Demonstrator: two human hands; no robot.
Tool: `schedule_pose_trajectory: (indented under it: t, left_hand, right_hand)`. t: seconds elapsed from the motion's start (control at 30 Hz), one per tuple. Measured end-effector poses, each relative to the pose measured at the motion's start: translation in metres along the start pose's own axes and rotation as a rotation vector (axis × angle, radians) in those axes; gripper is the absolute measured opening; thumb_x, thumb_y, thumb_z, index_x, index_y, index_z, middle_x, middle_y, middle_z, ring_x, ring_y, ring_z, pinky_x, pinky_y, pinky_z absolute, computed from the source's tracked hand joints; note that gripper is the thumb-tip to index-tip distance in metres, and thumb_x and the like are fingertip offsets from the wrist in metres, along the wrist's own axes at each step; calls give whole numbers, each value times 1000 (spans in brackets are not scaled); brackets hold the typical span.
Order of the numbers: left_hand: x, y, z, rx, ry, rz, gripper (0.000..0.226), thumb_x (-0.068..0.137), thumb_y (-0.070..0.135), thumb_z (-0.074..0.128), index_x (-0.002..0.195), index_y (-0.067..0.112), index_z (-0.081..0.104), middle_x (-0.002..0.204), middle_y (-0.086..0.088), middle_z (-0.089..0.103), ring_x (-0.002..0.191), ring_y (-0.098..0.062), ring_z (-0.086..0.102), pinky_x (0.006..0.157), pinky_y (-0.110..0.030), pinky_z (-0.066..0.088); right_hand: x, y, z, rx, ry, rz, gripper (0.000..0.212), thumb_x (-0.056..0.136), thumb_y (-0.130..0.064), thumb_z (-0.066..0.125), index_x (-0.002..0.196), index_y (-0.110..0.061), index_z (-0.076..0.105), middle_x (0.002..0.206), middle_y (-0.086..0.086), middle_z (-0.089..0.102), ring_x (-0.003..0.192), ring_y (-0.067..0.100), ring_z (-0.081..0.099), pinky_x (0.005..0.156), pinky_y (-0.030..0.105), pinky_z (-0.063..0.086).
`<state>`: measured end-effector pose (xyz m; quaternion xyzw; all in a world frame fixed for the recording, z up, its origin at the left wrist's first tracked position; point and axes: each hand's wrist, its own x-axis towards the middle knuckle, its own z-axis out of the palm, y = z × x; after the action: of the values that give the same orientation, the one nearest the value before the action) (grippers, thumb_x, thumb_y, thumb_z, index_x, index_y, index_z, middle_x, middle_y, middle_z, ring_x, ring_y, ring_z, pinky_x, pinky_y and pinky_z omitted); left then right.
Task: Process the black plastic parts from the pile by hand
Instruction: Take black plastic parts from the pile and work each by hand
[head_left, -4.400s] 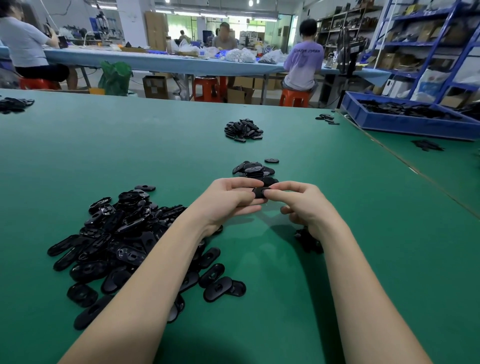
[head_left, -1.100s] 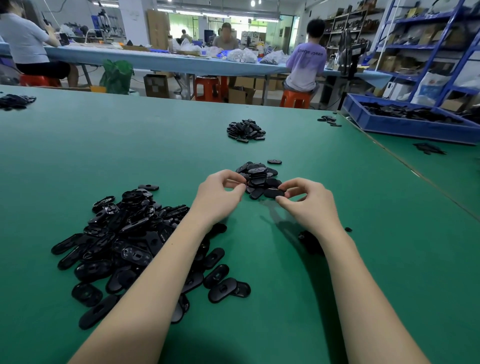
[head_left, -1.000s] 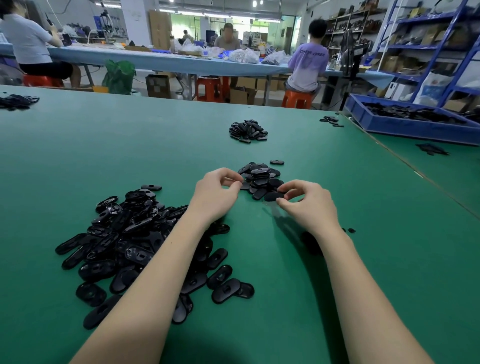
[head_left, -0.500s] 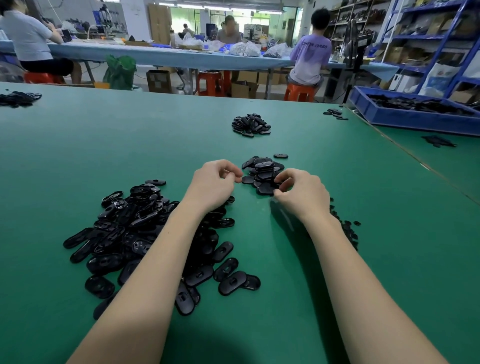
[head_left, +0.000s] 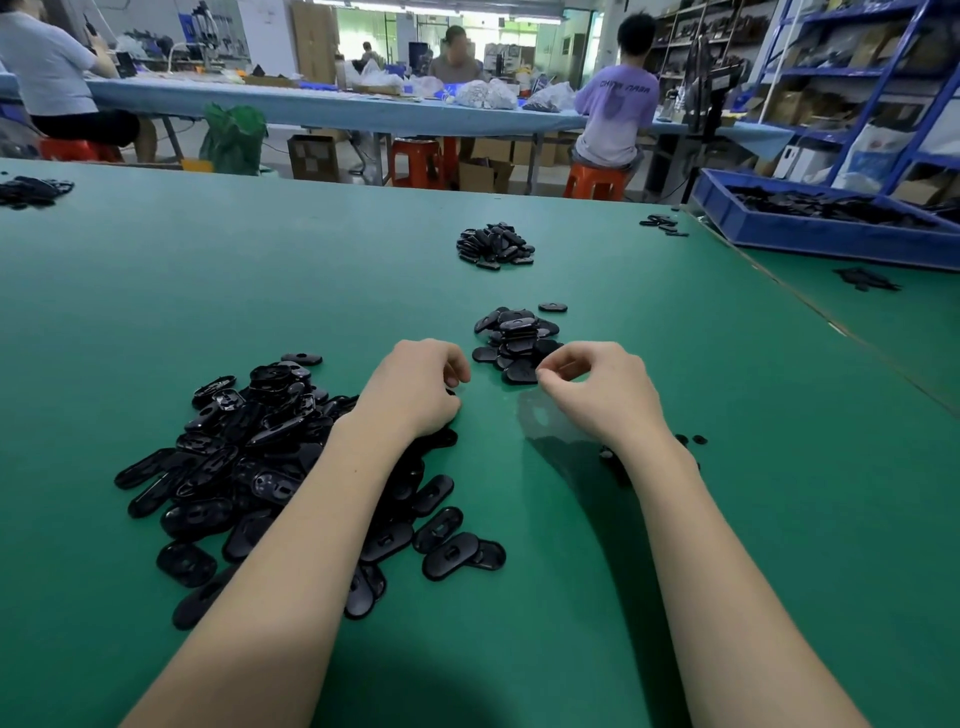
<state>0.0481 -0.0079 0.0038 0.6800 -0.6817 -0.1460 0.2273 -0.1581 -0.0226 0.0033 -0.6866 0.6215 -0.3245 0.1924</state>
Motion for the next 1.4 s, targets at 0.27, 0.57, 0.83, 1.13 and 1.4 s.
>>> schedule_pose_trajectory:
  t: [0.27,0.57,0.83,1.13,1.4]
  left_hand:
    - [-5,7,1,72,169,22,12,88,21,67,96,30,69,96,10,71,94,-18,65,75,-28,45]
    - [-6,15,1,-20,391,75,9,91,22,66,94,27,74,87,8,74,84,-18,68,73,-30,51]
    - [-9,34,14,-612,194,-77,7,85,21,75,88,27,77,73,6,76,66,-5,70,76,-21,55]
    - [-10,46,23,-1089,-38,-213,22,94,-4,62,86,11,76,91,-6,74,72,-11,74,69,-13,56]
    - [-10,42,24,-922,-51,-189,28,83,-7,66,92,17,77,89,-3,75,70,-5,67,70,-14,53]
  right_hand:
    - [1,5,-3,39,-45,24,11,87,-37,67,78,-39,72,76,-21,69,76,-5,60,59,23,42]
    - [4,17,-8,88,-61,70,10,86,-39,69,78,-37,75,78,-17,73,84,3,66,80,31,55]
    - [3,29,-31,-49,69,137,12,88,-34,61,88,-37,72,81,-24,68,86,11,64,64,26,41]
    - [-1,43,-44,-199,-44,245,12,86,-31,68,92,-37,77,98,-16,75,102,15,65,86,31,52]
    - [-1,33,-34,-324,-45,258,6,88,-27,71,87,-32,75,105,-5,74,103,22,66,77,27,47]
